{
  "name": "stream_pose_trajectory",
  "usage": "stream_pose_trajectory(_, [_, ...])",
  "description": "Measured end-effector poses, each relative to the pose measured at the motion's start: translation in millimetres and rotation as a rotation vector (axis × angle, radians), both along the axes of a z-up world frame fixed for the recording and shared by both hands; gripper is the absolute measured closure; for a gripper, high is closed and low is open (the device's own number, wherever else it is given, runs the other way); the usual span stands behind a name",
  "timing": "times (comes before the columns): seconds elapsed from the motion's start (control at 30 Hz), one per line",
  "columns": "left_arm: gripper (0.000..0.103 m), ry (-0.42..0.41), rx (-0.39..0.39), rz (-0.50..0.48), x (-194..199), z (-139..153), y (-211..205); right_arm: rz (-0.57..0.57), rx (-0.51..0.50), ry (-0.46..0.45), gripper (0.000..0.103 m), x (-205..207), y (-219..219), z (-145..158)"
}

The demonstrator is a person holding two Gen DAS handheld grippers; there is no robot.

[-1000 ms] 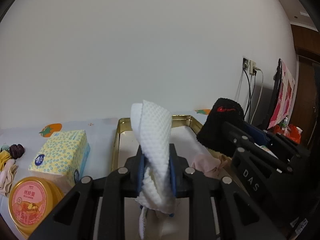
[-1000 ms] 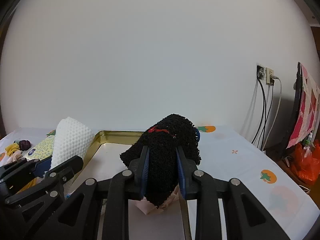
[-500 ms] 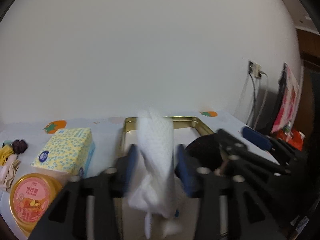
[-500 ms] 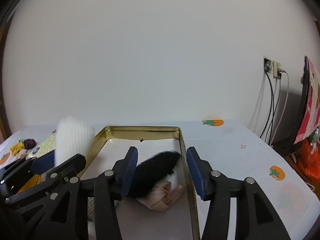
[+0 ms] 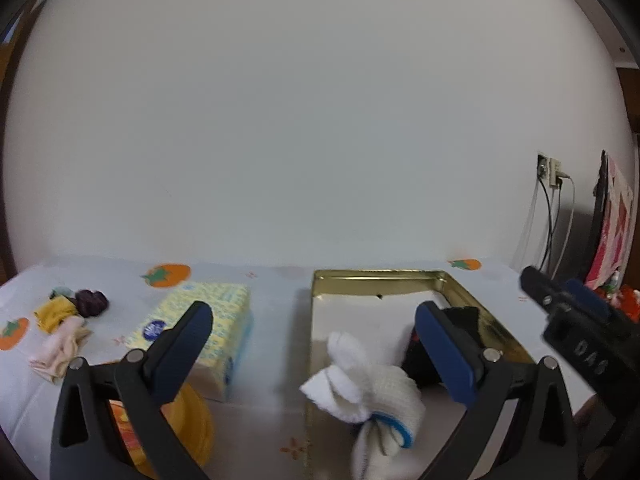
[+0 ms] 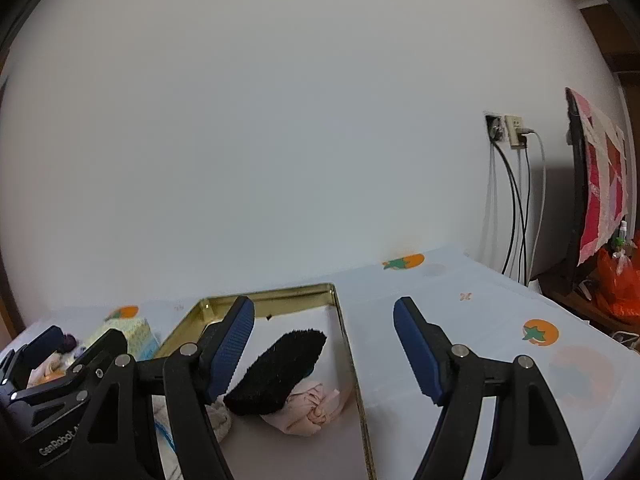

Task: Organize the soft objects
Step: 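Withdraw both open tools from the gold tray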

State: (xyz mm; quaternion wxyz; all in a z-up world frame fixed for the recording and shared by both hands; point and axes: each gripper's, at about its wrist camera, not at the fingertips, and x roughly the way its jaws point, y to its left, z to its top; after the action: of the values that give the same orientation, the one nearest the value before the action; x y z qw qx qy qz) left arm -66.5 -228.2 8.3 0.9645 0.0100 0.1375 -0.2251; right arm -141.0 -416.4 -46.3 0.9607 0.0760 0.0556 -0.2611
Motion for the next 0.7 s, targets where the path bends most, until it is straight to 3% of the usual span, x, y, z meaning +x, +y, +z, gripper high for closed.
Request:
stream_pose_trajectory(0.2, [0.0,-0.004,0.013,0.014,0.8,0.2,3.4,-0.02,-0.007,-0.078,0.029,-9.4,0.5,3.9])
stream_pose_trajectory(0.7, [0.0,-0.016,0.022,0.027,-0.7,-0.6,10.2,-0.058,-0.013,-0.098,0.029,-12.8,0.6,5.7])
